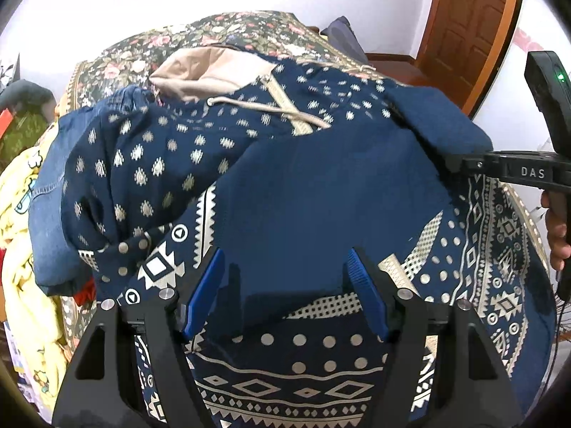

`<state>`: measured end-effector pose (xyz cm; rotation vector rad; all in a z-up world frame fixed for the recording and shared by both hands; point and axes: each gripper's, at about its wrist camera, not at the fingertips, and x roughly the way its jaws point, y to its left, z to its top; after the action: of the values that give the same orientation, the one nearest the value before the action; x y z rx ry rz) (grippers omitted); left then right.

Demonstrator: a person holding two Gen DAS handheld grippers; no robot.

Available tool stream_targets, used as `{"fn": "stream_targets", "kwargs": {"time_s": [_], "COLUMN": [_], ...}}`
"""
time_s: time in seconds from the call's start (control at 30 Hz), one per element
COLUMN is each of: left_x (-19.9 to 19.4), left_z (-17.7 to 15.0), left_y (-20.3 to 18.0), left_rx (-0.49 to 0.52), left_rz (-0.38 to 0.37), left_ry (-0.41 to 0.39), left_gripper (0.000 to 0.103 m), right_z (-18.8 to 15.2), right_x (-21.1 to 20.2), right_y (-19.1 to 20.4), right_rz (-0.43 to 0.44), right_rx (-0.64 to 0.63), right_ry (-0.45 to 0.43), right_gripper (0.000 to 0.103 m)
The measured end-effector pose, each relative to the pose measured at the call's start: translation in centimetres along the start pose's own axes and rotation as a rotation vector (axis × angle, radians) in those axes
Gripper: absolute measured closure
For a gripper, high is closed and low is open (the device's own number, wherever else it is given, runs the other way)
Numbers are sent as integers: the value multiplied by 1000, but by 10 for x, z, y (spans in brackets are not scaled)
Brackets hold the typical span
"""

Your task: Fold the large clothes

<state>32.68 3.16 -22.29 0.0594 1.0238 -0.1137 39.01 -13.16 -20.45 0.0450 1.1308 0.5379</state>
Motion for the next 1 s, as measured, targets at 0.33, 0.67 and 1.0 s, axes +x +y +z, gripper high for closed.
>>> {"fn": "stream_targets", "kwargs": {"time_s": [0.33,0.67,1.0], "left_x": [0,2,15], "left_z": [2,5,5], "left_y": [-2,2,6], "left_rx": [10,-22,-42], "left_rz": [18,1,2], "left_ry": [-19,-25,0], "left_gripper": [33,33,33], "right_z": [-6,-4,-7], "right_x": [-37,-56,-22], "right_y": [-10,-99,-158], "right_rz": [58,-53,-16], "right_rx": [87,383,633], "right_ry": [-17,-128,-105], "right_gripper": [55,43,41]}}
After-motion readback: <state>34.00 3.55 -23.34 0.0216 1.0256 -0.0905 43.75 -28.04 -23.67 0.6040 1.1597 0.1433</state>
